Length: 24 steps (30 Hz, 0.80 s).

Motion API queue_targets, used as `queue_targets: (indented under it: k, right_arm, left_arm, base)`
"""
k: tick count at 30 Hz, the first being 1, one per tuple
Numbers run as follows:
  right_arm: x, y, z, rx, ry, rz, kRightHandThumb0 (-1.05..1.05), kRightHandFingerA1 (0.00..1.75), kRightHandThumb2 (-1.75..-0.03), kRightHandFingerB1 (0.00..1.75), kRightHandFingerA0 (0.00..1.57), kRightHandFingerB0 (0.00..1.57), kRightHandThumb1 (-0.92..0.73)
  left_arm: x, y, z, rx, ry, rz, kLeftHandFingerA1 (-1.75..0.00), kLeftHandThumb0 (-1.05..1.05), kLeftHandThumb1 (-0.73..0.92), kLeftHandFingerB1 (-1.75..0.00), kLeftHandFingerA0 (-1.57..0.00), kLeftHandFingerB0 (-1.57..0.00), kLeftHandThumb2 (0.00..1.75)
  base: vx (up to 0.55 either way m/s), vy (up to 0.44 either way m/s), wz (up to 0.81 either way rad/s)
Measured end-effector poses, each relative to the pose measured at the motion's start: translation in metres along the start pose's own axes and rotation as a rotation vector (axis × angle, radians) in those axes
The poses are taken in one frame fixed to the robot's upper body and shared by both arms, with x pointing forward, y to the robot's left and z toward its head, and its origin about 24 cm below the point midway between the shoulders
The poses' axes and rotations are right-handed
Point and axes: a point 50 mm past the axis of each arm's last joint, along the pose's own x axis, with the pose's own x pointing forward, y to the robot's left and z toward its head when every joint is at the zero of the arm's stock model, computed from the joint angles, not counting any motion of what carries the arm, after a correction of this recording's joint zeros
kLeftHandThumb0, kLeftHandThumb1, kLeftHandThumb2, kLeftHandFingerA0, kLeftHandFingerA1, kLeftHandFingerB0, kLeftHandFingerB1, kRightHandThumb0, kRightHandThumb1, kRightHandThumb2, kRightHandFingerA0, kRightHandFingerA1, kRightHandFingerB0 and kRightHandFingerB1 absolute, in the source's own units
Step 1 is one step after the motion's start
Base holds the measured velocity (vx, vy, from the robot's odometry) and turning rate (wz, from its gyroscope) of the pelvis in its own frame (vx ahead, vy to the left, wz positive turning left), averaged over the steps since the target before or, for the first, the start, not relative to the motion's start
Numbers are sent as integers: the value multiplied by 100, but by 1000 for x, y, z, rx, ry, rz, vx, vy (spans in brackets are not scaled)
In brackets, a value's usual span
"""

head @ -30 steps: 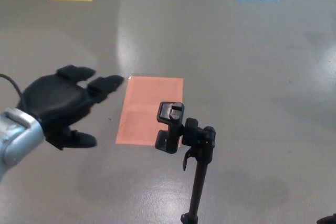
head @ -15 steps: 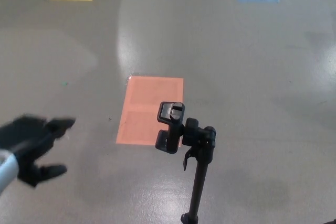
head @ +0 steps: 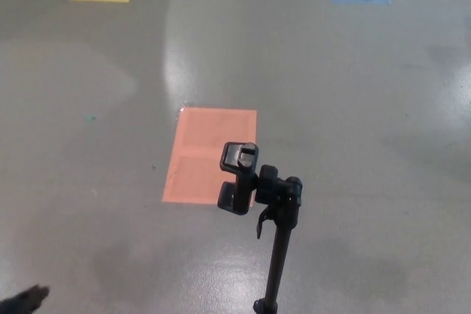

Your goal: The robot uses its left hand to grab the top of a phone stand kept on the floor and tilt it upwards to adjust its angle

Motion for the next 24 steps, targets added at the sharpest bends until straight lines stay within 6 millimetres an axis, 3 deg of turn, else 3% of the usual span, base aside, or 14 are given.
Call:
queue_targets:
  k: [1,9,17,18,24]
  right_arm:
    - [0,0,0,1,0,0,-71,38,-64,31,17,18,-79]
    - [0,4,-6,6,15,5,-70,38,-64,31,22,20,-79]
    - [0,6,-10,4,26,2,-69,37,-64,29,20,20,-77]
    - [-1,7,-11,4,28,3,-69,39,-62,30,19,19,-77]
    - [-3,13,-24,10,60,17,-69,39,-64,30,23,20,-79]
  left_arm:
    - [-1,-2,-2,-14,11,-2,-44,-75,75,-28,-13,-4,100]
    - [-11,-15,-29,-208,135,-7,-43,-77,75,-26,-11,-4,103]
    - [-14,-20,-34,-293,156,-55,-44,-75,76,-27,-14,-4,104]
    - [-14,-21,-35,-298,157,-59,-33,-73,92,-20,-24,-7,70]
    - [-20,-32,-40,-314,159,-110,-34,-73,91,-21,-22,-6,72]
  base:
    - [0,0,0]
    - [0,0,0]
    - [0,0,0]
    - [0,0,0]
    - [0,0,0]
